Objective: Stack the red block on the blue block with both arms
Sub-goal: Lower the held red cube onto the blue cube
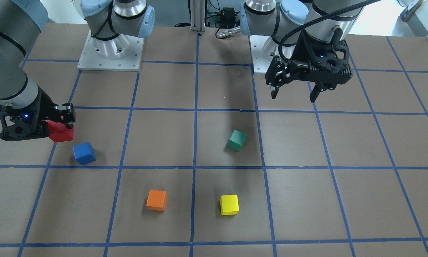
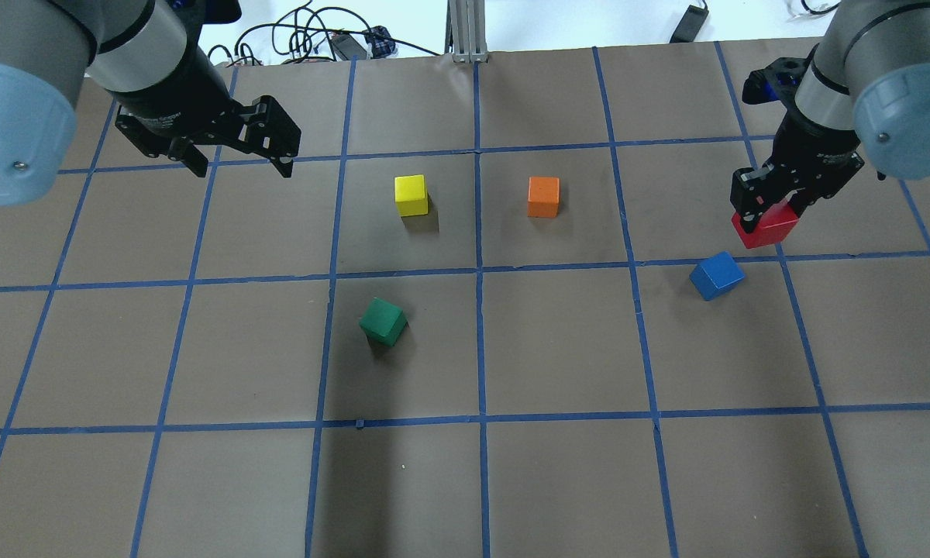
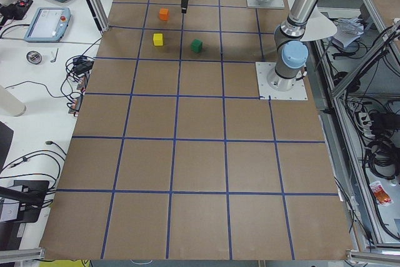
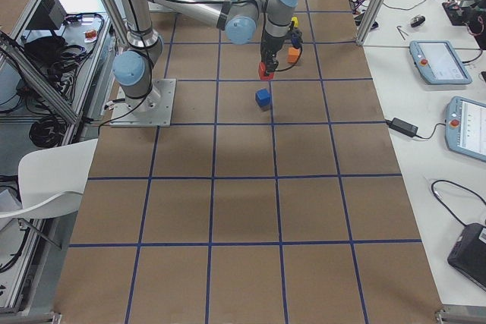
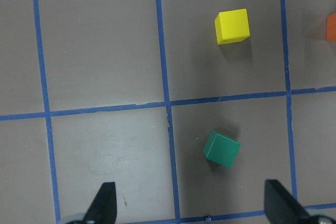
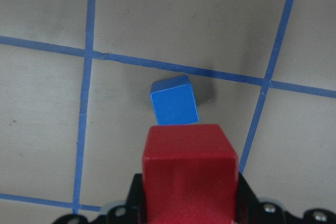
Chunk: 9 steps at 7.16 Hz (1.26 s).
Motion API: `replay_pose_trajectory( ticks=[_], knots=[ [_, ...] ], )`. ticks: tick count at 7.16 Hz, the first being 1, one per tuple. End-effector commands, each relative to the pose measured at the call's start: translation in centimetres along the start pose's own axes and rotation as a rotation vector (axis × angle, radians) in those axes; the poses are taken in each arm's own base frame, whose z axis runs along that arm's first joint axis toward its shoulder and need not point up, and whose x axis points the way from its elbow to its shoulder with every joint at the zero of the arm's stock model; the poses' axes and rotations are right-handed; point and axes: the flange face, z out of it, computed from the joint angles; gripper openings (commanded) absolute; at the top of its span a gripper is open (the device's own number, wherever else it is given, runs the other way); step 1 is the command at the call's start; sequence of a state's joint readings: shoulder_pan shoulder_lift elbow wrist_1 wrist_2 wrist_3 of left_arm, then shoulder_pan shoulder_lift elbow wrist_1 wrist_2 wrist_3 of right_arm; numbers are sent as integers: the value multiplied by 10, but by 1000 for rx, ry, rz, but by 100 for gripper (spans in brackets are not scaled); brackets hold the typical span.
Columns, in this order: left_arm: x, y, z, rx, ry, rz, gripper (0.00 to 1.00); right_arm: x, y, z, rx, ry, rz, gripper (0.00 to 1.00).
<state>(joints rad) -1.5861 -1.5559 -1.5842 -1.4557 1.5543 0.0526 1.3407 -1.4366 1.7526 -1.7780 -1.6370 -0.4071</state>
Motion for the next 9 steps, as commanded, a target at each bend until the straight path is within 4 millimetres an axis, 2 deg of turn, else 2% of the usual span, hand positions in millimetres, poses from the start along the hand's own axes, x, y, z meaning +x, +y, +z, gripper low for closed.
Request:
replay_pose_trajectory(
  ticks=[1,3,5,9],
  knots=[
    [0,0,0,0,-1,1,100,9,8,38,19,5,-1,0],
    [0,0,0,0,0,0,100,5,12,54,26,2,5,0],
    [0,-1,0,2,2,0,100,1,9,55,46,-38,2,0],
    [0,0,0,0,2,0,100,5,-1,69,50,-36,-16,0]
  ],
)
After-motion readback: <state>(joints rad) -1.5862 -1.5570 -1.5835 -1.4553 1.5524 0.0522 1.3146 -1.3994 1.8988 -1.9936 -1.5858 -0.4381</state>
